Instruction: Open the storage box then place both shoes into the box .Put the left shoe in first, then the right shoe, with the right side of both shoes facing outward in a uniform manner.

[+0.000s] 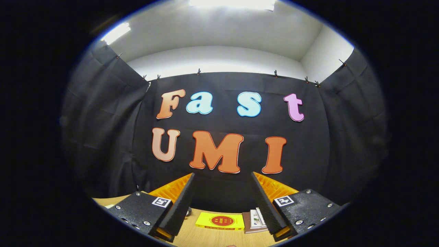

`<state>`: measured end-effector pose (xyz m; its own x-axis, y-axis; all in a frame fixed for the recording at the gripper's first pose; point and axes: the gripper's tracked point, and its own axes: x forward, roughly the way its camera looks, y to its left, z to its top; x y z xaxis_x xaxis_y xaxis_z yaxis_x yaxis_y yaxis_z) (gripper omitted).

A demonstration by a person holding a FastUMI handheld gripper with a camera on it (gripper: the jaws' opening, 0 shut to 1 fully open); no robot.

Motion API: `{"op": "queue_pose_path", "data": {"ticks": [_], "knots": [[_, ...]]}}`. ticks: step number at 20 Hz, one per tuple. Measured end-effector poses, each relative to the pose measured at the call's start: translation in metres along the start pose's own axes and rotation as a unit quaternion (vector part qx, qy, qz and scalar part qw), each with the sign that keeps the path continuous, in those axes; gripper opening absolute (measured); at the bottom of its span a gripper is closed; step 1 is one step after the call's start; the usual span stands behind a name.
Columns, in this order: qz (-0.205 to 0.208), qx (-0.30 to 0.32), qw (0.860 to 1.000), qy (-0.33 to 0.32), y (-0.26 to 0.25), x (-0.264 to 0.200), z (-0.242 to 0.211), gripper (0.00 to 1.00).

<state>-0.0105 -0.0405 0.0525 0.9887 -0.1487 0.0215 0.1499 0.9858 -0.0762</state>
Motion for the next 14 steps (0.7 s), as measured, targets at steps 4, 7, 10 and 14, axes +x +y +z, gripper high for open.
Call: {"op": "queue_pose_path", "data": {"ticks": [4, 7, 10, 14], "knots": [[-0.002, 0.001, 1.0, -0.006, 0.0007, 0.0027, 0.0027, 0.95], [-0.005, 0.002, 1.0, -0.007, -0.0022, 0.0033, 0.003, 0.95], [-0.007, 0.002, 1.0, -0.009, -0.0014, 0.005, 0.0039, 0.96], [-0.01, 0.004, 1.0, -0.012, -0.0046, 0.0036, 0.0059, 0.96]]}}
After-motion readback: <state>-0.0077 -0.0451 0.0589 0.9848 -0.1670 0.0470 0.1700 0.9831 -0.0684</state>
